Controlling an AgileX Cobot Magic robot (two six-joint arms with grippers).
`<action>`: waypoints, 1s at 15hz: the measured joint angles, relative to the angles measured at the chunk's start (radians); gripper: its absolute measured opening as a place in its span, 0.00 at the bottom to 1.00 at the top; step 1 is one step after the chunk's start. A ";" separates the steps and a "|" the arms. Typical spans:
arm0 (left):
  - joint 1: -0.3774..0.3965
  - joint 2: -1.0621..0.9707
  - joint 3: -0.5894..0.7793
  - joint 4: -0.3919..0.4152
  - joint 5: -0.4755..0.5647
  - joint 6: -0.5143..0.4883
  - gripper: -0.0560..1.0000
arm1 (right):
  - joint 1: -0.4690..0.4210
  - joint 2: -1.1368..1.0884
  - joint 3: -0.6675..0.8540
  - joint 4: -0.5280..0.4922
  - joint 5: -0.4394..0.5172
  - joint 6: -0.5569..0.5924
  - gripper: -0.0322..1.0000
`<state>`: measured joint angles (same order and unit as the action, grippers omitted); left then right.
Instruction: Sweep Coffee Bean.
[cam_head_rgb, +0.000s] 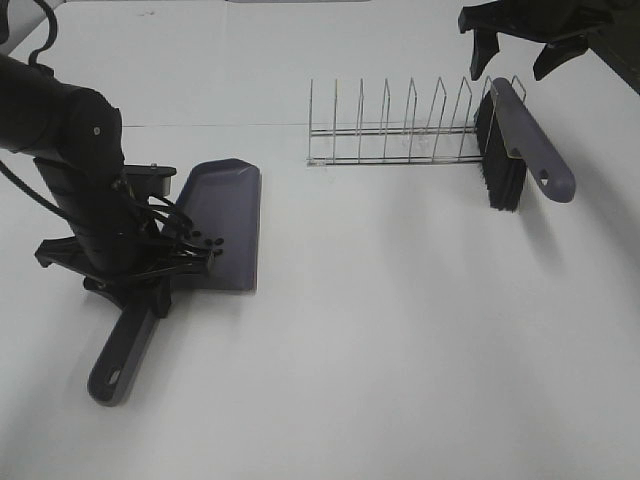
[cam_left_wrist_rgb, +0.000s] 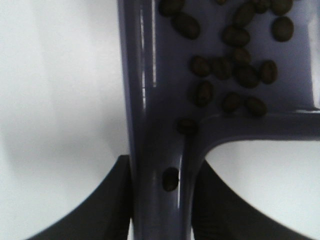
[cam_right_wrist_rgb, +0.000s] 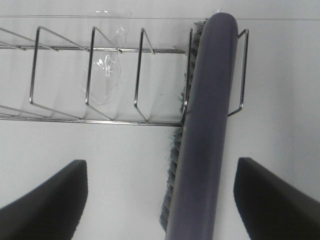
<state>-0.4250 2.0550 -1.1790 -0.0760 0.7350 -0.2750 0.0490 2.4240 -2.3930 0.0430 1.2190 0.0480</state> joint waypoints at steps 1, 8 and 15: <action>0.000 0.000 0.000 -0.015 -0.001 0.006 0.31 | 0.000 -0.005 0.000 0.009 0.000 0.000 0.68; 0.000 0.000 -0.022 -0.032 0.003 0.027 0.55 | 0.000 -0.029 0.000 0.031 0.001 -0.007 0.68; 0.000 -0.174 -0.127 0.062 0.216 0.061 0.57 | 0.000 -0.211 0.211 0.041 0.000 -0.038 0.68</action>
<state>-0.4250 1.8810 -1.3060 -0.0140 0.9510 -0.2140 0.0490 2.2130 -2.1820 0.0840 1.2190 0.0100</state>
